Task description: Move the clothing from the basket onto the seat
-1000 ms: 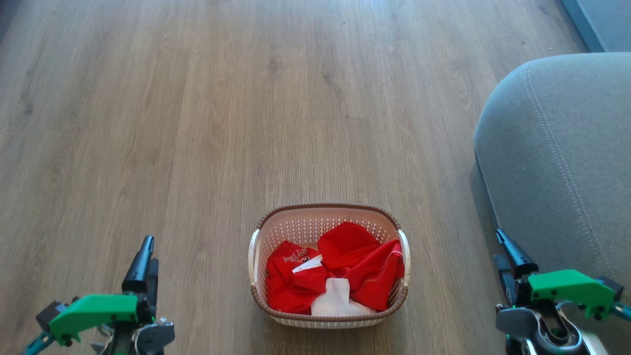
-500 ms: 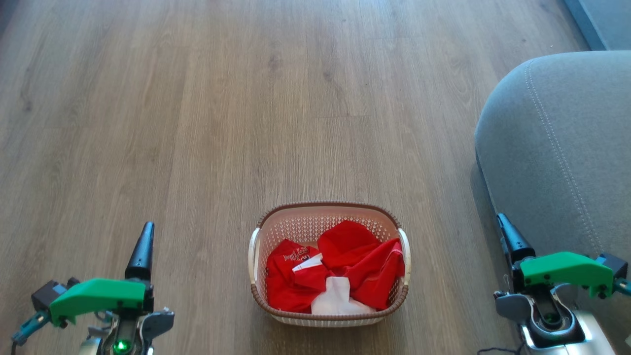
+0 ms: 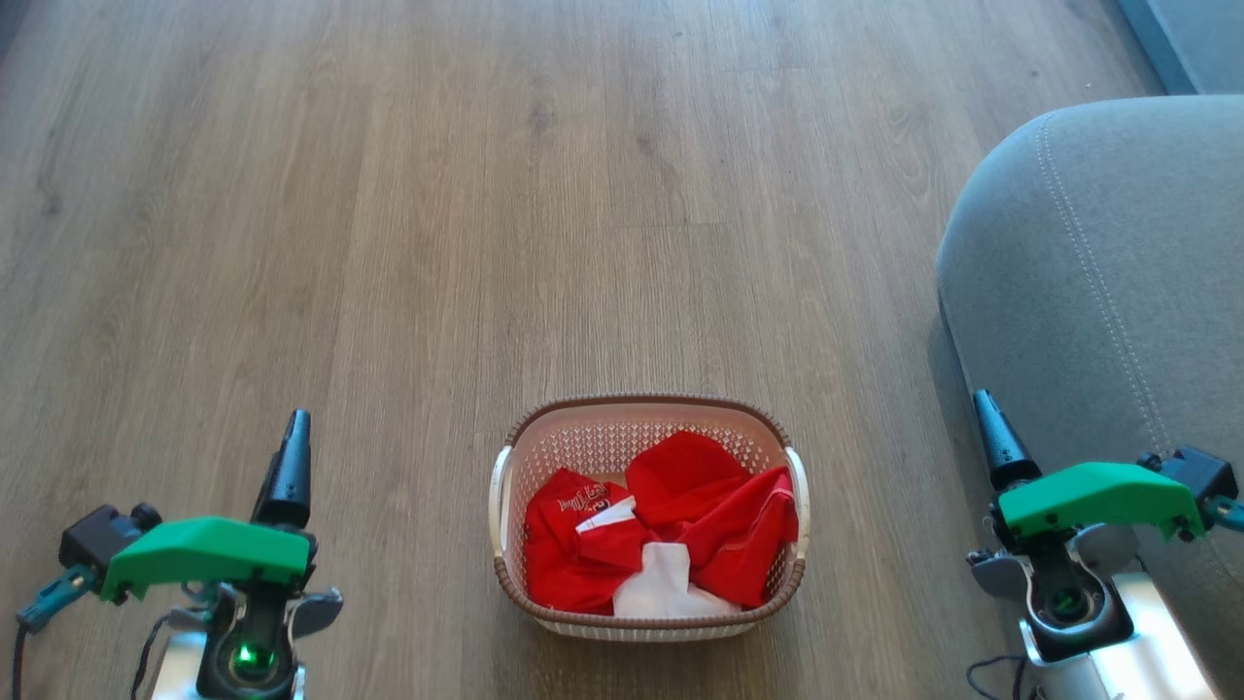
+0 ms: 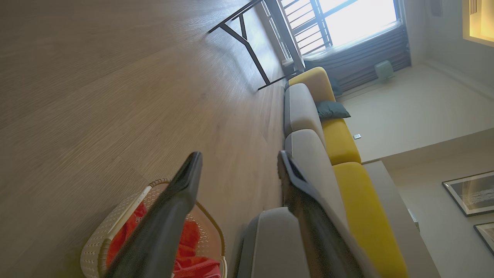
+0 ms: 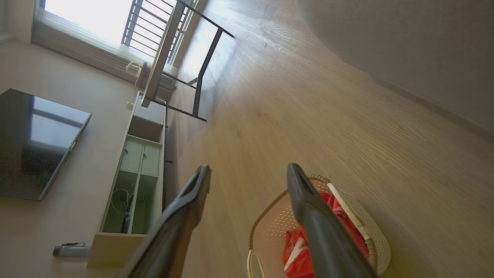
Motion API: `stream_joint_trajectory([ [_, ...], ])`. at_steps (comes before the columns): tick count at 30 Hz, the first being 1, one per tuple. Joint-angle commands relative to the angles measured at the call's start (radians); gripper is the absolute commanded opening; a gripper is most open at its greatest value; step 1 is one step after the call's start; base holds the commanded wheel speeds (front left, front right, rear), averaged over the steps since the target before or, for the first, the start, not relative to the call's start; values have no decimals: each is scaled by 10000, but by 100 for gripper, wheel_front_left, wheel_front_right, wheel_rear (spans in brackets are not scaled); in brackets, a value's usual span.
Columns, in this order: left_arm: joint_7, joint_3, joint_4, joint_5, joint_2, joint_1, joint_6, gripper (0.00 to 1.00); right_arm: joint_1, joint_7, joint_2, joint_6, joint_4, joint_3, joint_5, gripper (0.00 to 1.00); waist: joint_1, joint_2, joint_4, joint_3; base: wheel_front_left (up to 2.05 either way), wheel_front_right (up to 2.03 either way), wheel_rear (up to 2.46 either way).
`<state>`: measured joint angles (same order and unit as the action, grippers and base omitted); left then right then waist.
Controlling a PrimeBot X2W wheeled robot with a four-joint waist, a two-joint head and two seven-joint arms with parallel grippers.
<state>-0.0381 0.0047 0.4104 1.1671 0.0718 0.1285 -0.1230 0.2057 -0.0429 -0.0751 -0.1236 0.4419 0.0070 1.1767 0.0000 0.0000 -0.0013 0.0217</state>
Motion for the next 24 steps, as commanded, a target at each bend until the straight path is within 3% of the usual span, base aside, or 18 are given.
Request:
stream_joint_trajectory([
  [1,-164,83,-244,-394,256,685,-33,100,687,-142,-223,-31,-243,157,-437,100,0,0,0,8,0,0,0],
  [24,-816,-67,34,-3764,399,1345,-47,100,1560,-785,-386,-44,319,743,-3760,100,0,0,10,15,0,0,0],
])
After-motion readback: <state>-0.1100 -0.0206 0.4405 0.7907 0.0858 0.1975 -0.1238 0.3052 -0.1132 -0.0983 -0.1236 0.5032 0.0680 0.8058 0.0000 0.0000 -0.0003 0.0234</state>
